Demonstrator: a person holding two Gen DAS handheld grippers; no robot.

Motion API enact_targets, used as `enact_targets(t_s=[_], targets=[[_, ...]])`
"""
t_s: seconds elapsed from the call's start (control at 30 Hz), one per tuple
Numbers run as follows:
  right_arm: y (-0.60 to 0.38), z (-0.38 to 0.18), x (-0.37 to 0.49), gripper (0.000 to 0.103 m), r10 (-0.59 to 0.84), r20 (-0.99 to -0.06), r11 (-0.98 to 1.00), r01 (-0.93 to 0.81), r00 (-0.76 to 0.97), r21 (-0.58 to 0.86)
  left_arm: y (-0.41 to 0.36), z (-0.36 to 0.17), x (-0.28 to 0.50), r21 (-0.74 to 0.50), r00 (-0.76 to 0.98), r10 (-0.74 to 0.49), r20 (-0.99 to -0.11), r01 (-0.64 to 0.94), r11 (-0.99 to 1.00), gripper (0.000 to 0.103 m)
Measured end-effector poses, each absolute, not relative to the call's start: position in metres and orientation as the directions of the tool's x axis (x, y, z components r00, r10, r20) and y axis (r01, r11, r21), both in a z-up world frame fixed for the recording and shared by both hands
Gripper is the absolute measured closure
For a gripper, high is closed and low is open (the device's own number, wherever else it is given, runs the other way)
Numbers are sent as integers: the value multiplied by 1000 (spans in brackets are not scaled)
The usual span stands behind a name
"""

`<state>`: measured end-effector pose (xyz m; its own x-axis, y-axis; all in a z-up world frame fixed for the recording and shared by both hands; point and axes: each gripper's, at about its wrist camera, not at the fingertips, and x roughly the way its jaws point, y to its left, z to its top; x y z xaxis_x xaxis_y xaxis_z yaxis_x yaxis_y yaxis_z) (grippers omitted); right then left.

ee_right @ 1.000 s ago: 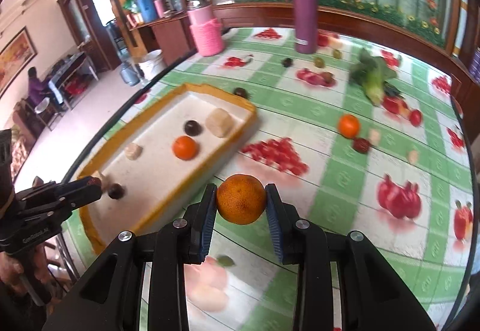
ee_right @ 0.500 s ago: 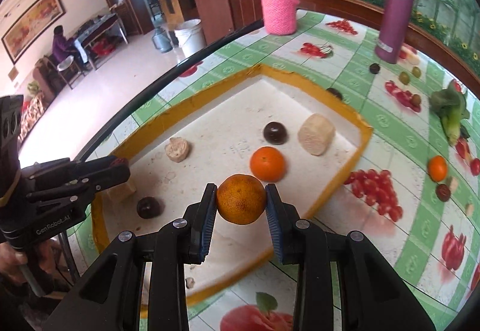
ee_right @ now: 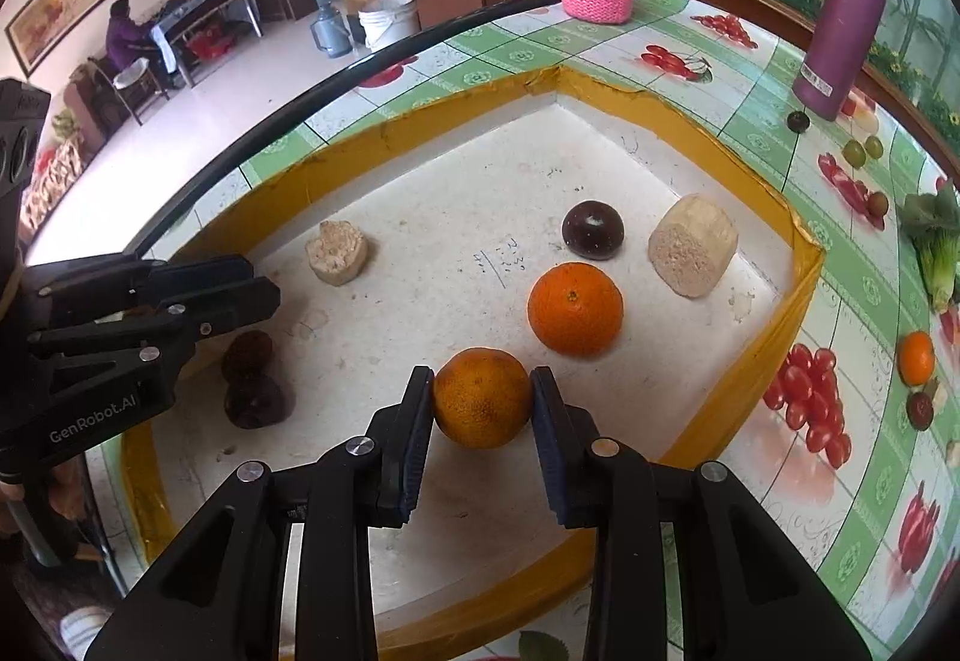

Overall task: Organize fruits
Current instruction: 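Carry the orange with the right tool while the left tool carries the date to the tray, then release the date into the tray with the left tool while the right tool releases the orange there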

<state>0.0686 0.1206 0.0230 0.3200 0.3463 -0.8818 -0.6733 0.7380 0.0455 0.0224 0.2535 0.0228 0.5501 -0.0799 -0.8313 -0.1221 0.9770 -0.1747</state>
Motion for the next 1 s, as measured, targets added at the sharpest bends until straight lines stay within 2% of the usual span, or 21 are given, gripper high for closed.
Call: enact_targets(t_s=[0.13,0.27,0.37,0.43,0.7,0.87,0.93,1.0], targets=[[123,20,70,67,322,-884,728,-685,340,2,253,23,23,-165,548,-70,-833,-125,978,77],[123,19,69,66,317,-882,722,-692,349,-15,255,24,22,-164,547,-62,-835,-140,976,76],[123,20,67,66,309,-881,722,-691,359,-28,255,26,18,-161,548,-54,-835,-149,976,68],[122,22,65,66,309,-879,723,-690,363,-31,256,29,15,-156,551,-44,-833,-157,975,58],[109,47,43,62,356,-848,731,-682,392,-9,253,42,3,-162,563,-33,-826,-179,970,38],[84,61,31,62,381,-830,756,-654,408,25,242,53,-2,-158,579,-33,-814,-166,973,34],[69,63,30,61,383,-826,776,-630,413,45,235,58,-3,-155,584,-34,-811,-158,975,28],[53,63,30,61,379,-826,796,-603,417,60,227,63,-3,-151,592,-35,-805,-148,977,26]])
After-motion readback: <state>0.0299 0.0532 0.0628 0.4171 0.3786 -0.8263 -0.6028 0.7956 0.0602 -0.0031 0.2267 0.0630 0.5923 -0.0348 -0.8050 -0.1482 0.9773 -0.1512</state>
